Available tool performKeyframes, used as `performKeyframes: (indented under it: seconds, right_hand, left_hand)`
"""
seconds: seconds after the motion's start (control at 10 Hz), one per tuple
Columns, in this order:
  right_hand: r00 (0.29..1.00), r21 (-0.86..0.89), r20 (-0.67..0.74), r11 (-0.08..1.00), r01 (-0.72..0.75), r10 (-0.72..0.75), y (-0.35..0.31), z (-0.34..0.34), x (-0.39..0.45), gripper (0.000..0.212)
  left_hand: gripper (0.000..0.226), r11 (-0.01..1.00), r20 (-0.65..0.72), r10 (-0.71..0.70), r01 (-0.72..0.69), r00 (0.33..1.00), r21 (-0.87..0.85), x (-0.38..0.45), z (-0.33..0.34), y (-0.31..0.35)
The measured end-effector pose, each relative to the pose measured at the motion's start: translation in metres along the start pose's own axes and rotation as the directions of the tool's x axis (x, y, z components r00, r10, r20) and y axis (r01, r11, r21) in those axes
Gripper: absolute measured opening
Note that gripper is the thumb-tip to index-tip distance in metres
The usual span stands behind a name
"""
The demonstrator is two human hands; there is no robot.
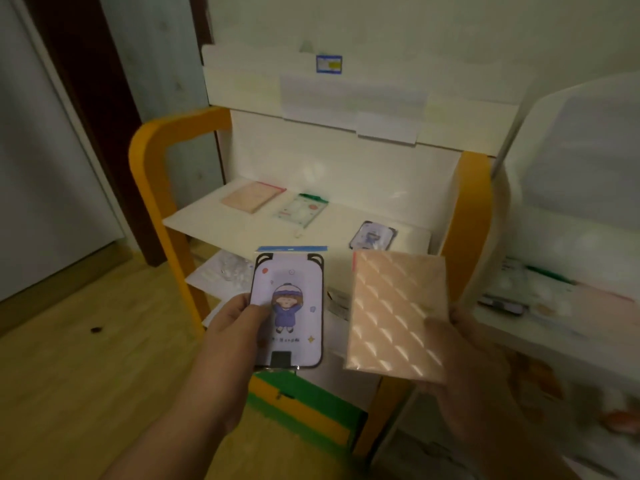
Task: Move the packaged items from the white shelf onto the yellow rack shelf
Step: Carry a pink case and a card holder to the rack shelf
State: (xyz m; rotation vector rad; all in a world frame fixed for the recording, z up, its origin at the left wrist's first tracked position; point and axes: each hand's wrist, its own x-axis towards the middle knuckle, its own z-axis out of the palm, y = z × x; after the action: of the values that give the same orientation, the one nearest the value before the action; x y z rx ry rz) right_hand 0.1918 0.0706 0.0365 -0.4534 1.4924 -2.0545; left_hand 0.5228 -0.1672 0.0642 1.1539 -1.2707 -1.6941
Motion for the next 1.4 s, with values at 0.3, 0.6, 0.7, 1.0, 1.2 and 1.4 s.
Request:
performKeyframes:
  seconds: [0.3,0.6,0.7,1.0,1.2,1.4]
  right_hand:
    - [0.969,-0.136,0.18,0.98,-0.144,0.167,0.083,0.224,-0.007,0.024]
    - [0.965,-0.183,0.078,0.956,-0.232,0.249,0.123,0.303,0.083,0.023]
    - [0.958,-0.193,0.1,0.95,-0.247,0.269,0.131,0.333,0.115,0.025]
    - [0.935,-0.172,0.158,0.941,-0.291,0.318,0.158,0.406,0.179,0.019]
    - [0.939,-0.208,0.133,0.935,-0.286,0.317,0.181,0.455,0.22,0.019]
    - [0.955,-0.325,0.063,0.911,-0.256,0.29,0.207,0.518,0.262,0.021]
  left_hand:
    - [0.019,0.999,-0.086,-0.032,0.029,0.996,-0.028,0.05,-0.04,0.002]
    - [0.018,0.999,-0.117,-0.04,0.042,0.992,0.018,0.157,-0.065,0.031]
    - [0.02,0.999,-0.152,-0.041,0.045,0.987,0.02,0.189,-0.075,0.039]
    - [0.024,0.985,-0.201,-0.111,0.134,0.973,0.106,0.294,-0.084,0.071]
    - [0.022,0.987,-0.011,-0.107,0.107,0.994,0.121,0.351,-0.11,0.073]
    - [0.021,0.979,0.024,-0.134,0.129,0.991,0.161,0.417,-0.136,0.086]
